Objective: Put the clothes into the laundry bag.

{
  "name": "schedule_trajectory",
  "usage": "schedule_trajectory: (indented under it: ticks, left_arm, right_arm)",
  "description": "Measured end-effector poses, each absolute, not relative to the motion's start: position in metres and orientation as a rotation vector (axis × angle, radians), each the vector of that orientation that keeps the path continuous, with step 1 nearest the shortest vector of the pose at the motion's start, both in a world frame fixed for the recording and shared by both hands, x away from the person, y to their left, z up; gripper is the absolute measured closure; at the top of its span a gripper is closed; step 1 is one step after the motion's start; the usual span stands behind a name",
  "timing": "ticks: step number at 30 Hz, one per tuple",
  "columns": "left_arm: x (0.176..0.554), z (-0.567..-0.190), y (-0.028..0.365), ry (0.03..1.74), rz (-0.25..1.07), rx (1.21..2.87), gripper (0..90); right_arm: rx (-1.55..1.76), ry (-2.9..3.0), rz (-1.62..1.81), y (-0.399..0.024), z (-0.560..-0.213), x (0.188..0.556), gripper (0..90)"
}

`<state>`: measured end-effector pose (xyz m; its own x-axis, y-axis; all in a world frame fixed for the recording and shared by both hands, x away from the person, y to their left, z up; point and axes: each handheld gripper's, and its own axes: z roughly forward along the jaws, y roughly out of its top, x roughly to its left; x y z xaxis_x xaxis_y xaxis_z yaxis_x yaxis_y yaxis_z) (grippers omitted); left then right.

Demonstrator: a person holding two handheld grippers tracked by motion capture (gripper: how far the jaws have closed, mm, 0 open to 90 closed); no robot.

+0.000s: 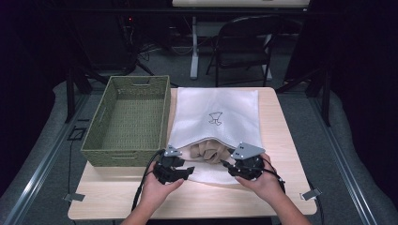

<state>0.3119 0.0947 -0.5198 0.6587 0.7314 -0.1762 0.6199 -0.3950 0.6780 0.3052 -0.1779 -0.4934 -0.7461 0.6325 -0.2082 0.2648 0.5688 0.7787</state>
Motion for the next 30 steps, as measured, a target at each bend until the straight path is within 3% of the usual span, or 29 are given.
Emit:
schedule_trajectory:
  ticks: [10,30]
  left_arm:
    - [0.310,-0.519,0.093,1.010,0.197,2.142,48.9]
    - [0.320,-0.519,0.100,1.026,0.190,2.093,45.0]
  right_arm:
    - [0.779,2.336,1.086,-0.194,-0.498,0.282,51.7]
    - [0.984,2.244,1.085,-0.231,-0.497,0.287,50.6]
